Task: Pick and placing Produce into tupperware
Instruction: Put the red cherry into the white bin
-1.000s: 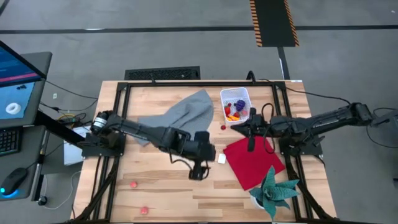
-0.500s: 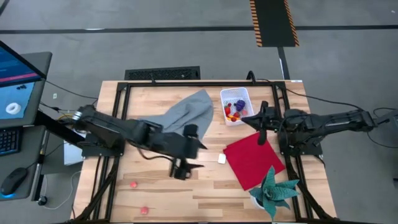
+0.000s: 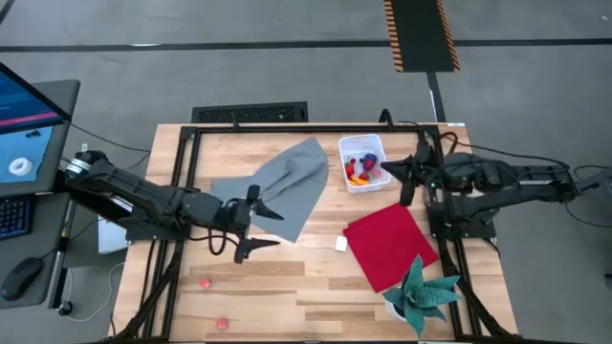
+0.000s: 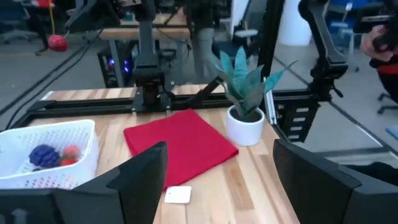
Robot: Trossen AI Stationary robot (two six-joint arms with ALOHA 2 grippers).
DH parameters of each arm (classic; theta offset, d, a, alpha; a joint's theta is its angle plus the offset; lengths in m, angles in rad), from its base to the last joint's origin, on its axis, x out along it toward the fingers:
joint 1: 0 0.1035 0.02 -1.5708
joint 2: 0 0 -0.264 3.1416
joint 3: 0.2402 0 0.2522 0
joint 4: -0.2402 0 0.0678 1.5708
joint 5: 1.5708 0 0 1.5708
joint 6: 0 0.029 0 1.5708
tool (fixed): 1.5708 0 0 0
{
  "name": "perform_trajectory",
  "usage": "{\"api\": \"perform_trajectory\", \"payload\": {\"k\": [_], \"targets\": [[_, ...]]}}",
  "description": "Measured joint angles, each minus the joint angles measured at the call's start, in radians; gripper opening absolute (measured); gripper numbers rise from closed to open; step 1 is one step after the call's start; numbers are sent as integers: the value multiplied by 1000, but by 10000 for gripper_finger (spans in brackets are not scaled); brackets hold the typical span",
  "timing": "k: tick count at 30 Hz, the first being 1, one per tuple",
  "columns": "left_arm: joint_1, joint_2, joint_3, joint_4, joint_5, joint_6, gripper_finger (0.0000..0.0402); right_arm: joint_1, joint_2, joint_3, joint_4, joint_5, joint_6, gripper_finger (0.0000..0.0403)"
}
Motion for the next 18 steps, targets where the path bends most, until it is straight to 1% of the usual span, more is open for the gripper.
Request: {"api": "perform_trajectory", "payload": {"k": [2,5,7,11,16,18], "targets": [[1,-28,-84,74,-7,-1,284,-27,38,56,-105,12,39,11],[2,-38,-181,174,-13,-1,284,-74,104,124,-214,9,83,11],[2,-40,-221,215,-8,-1,284,-108,149,168,-279,3,99,11],[0,-33,-284,244,2,-1,284,-188,251,236,-391,-26,128,11],[-25,-33,-368,389,6,-3,284,-305,381,279,-455,-129,129,11],[-34,-33,-388,417,6,-3,284,-351,436,288,-461,-183,128,11]]}}
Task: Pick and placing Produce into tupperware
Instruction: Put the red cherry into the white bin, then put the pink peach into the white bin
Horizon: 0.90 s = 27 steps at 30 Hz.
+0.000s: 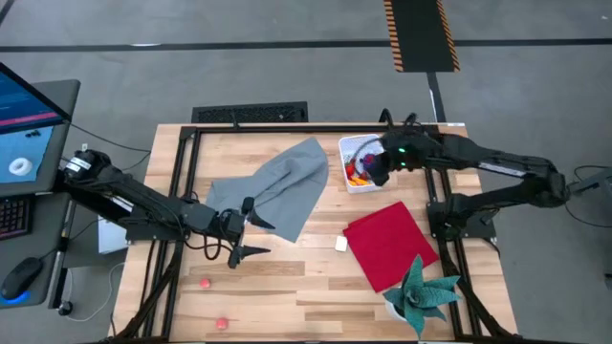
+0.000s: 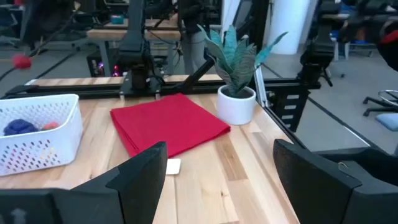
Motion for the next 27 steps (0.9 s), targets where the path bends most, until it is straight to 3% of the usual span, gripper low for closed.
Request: {"api": "perform_trajectory", "payload": {"k": [7,15,21,27], "targets": [[-24,0,-4,-8,-3,-17,284,-146,168,26,-62,-139,-19,13],[-25,0,-4,-65,-8,-74,284,-226,303,51,-69,-203,-79,20],[-25,0,-4,-89,-7,-101,284,-217,327,54,3,-209,-114,74],[-25,0,-4,-89,-20,-100,284,-209,326,74,6,-207,-116,155]]}}
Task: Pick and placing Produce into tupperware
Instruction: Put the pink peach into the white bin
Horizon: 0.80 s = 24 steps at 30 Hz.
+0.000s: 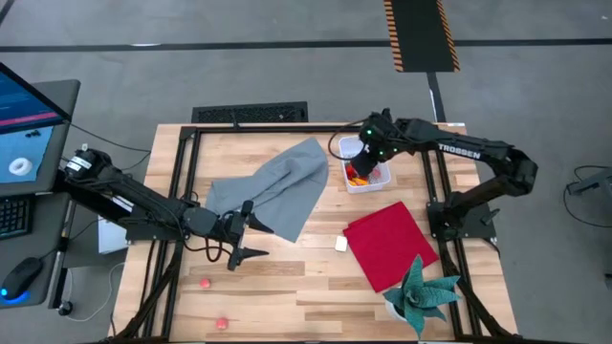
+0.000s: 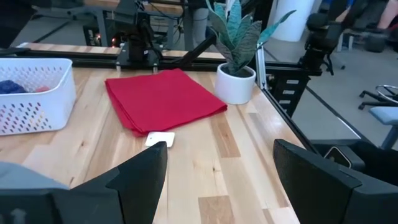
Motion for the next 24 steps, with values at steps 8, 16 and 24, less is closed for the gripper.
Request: {"api": "perform_trajectory", "payload": {"k": [8,16,24], "targets": [[0,0,0,-2,6,-19,284,131,-125,14,113,-6,-47,229],[-9,-25,0,-120,22,-116,284,429,-209,15,286,13,-74,229],[-99,-85,0,-449,19,-522,283,653,-173,13,292,149,-42,221]]}}
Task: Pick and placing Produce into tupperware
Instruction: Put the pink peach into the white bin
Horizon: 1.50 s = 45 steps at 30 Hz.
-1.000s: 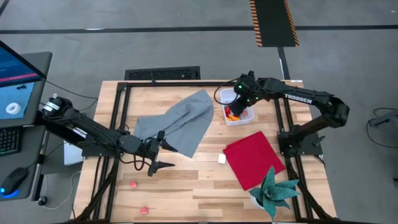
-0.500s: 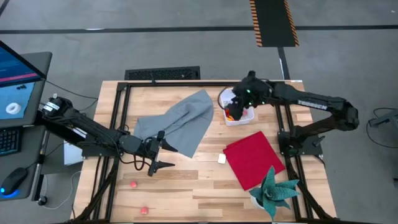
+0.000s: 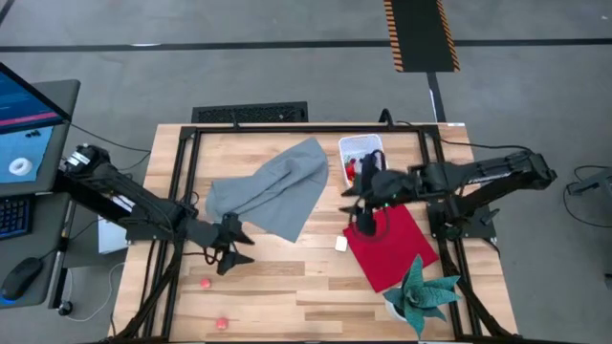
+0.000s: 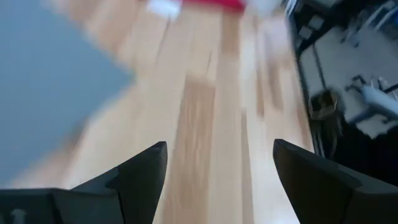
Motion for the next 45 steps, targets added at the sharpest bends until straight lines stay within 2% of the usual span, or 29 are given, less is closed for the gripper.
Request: {"api": "perform_trajectory", "payload": {"k": [4,8,16,25,33,39,42,45], "targets": [[-91,-1,0,-142,2,-252,283,80,46,3,38,44,11,219],[-183,0,0,-218,12,-471,283,129,116,1,73,74,-3,217],[-289,-15,0,-276,105,-792,283,139,238,1,114,77,-7,212],[-324,-63,7,-527,98,-943,283,152,354,1,220,50,-61,214],[-419,-9,98,-673,77,-1067,283,159,379,1,230,36,-78,209],[-504,127,146,-689,102,-1191,283,166,379,1,227,37,-78,208],[-520,235,169,-686,161,-1207,283,172,379,1,227,38,-79,207],[-524,334,219,-679,178,-1182,283,172,379,1,229,38,-78,205]]}}
